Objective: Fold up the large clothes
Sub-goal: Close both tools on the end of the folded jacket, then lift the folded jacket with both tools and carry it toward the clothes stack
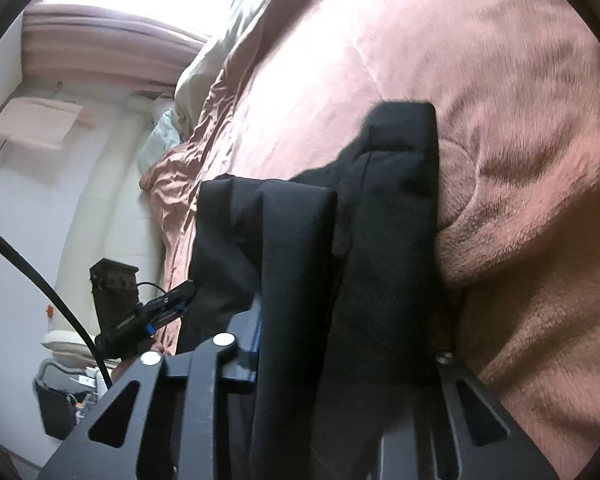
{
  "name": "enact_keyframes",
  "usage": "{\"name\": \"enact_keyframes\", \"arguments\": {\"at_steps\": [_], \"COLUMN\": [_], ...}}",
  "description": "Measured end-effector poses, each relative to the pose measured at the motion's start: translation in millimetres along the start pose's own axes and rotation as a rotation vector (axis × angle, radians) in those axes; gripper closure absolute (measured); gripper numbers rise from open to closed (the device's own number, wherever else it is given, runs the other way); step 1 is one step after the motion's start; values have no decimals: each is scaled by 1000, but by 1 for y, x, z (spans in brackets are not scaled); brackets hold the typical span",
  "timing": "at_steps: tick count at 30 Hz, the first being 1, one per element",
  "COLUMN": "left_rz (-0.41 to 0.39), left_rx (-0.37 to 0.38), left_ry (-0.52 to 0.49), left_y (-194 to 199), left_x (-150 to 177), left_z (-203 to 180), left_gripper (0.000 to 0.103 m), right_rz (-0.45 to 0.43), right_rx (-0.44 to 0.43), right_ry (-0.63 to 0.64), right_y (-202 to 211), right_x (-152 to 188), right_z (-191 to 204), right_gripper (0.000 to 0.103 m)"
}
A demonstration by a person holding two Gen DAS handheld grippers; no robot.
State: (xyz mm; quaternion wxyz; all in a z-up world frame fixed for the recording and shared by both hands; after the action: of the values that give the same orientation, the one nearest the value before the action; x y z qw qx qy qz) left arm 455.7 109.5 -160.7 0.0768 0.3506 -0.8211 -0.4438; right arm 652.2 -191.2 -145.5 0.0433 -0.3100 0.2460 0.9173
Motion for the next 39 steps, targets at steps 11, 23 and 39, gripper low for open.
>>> {"name": "enact_keyframes", "arguments": {"at_steps": [11, 23, 39], "left_rz": [-83, -241, -312], "left_rx": [-22, 64, 240], "left_ry": [-85, -190, -324], "left_y": [36, 133, 160], "left_x": [16, 57, 127], "left_z": [-29, -100, -260], "left_gripper": [83, 85, 85], "right_rz": [-50, -216, -467], "right_rx": [37, 25, 164], "right_ry": [123, 225, 294], "right_y": [10, 69, 218], "right_x": [2, 30, 65], "right_z": [54, 111, 129], "right_gripper": [89, 91, 91]}}
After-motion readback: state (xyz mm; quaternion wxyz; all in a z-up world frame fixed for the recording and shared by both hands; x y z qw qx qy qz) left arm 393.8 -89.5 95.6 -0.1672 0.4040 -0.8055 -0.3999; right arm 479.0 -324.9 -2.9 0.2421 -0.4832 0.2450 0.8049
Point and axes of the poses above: each gripper's, at about its wrist camera, not at the fingertips, and y roughly against the way its jaws point, z to its left, x to its underside, the point moved 3 cm from there along -y, roughly the way its jaws point, and after that the axes turned 15 degrees about y, right-handed, at the moved point
